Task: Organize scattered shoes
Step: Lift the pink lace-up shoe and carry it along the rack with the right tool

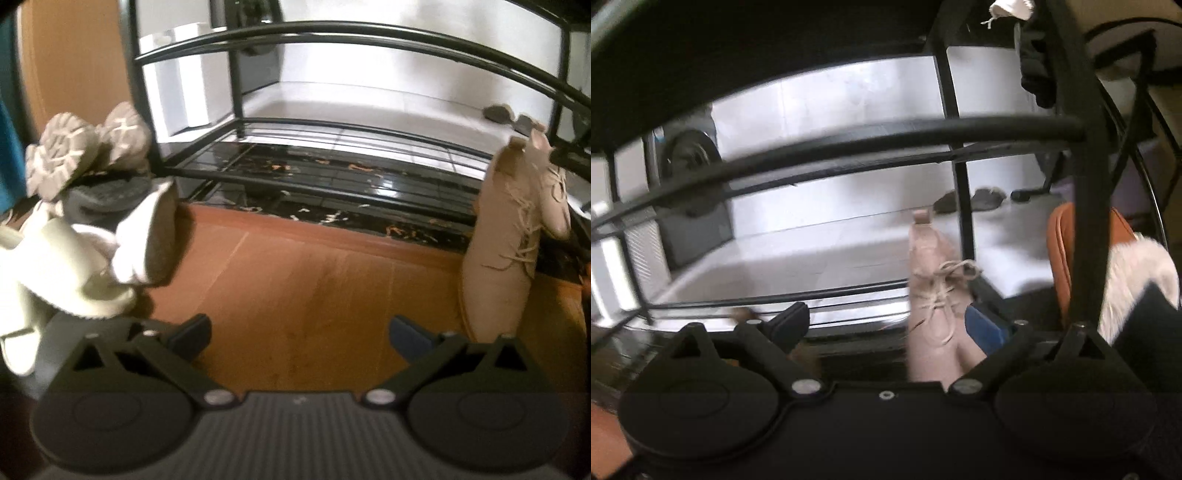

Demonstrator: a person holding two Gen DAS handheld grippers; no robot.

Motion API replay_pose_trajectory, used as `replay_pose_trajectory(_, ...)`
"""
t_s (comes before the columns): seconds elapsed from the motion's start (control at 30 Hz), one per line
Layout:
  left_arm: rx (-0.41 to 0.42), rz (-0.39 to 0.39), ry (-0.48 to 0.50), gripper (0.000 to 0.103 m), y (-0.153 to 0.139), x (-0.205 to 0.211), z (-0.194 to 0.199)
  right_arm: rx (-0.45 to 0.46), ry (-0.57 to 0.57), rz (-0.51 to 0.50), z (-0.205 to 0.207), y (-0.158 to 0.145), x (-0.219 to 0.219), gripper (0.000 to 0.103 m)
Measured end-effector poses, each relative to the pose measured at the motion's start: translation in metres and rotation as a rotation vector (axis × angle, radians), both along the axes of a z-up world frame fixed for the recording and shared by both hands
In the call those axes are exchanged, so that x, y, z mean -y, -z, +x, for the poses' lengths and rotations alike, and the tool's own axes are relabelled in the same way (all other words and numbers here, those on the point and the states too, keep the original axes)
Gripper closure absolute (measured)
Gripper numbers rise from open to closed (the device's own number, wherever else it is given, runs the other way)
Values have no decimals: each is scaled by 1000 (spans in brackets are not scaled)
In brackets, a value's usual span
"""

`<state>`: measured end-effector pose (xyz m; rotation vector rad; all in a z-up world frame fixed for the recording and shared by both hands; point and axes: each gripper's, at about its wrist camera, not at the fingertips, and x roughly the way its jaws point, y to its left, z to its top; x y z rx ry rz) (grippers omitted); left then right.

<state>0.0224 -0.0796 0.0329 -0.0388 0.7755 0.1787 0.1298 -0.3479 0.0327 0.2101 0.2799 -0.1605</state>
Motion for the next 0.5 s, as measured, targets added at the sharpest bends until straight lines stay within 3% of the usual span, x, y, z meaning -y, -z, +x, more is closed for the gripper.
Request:
replay_pose_trajectory(0.03, -2, -1, -6, 1, 0, -2, -1, -10, 0, 17, -8, 0, -6, 0)
replay_pose_trajectory(0.13, -14, -6, -14, 1, 0, -4, -3, -81, -79, 11, -22, 11, -31, 0)
replay_pose_trajectory(0.23, -16, 1, -2, 1, -2, -5, -7, -148, -200, -97, -22, 29, -66, 1)
replay_pose_trajectory(0.33, -7, 15, -8, 1, -3, -5, -7, -173, -234, -170, -18, 40, -88, 9)
replay_pose_trajectory(0.47, -20, 9, -16, 1, 0, -6, -5, -229, -177, -268, -6, 57, -101, 29)
replay_pose_trajectory(0.5, -25, 10, -13, 1, 1, -6, -5, -244, -176, -276, -5, 57, -101, 29)
